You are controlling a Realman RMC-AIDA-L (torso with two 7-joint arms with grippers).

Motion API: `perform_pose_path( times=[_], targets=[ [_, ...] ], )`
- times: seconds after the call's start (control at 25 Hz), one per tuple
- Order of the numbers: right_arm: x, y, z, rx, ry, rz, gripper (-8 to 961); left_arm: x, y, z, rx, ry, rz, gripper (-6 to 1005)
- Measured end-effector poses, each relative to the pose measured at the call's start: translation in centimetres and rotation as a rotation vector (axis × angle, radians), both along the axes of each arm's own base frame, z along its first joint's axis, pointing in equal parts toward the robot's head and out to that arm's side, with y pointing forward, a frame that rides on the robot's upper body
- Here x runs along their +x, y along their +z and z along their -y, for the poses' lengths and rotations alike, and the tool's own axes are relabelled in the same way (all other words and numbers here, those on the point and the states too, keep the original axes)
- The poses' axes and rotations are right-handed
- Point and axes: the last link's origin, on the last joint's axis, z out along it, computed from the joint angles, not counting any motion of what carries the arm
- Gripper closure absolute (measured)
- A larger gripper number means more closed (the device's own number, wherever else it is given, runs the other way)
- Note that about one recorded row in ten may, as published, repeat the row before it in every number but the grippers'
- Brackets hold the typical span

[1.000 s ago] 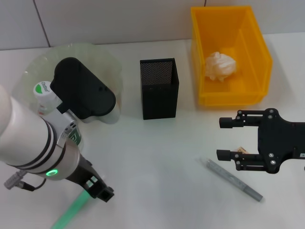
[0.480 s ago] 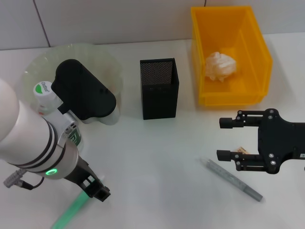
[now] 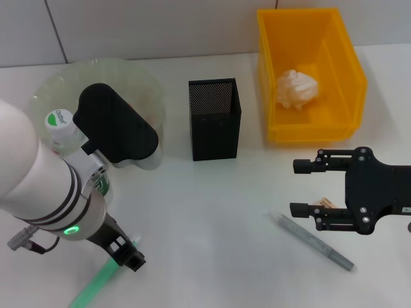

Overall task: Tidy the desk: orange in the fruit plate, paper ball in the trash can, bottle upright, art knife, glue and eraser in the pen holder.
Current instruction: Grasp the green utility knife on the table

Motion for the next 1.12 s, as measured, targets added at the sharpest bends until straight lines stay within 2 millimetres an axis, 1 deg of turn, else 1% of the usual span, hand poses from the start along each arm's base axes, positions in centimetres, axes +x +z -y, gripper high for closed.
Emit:
perform_pose_path(
  times=[0.36,1.12],
  targets=[
    [-0.06,-0.02,-0.13,0.000,0.001,-0.003,302,-0.32,-0.42,-0.56,-0.006,0.005,-0.020,201],
    [-0.12,-0.08,-0.27,0.004,0.008,-0.002,301,-0.18,-0.44,-0.52,-0.014,0.006,-0.020,202]
  ],
)
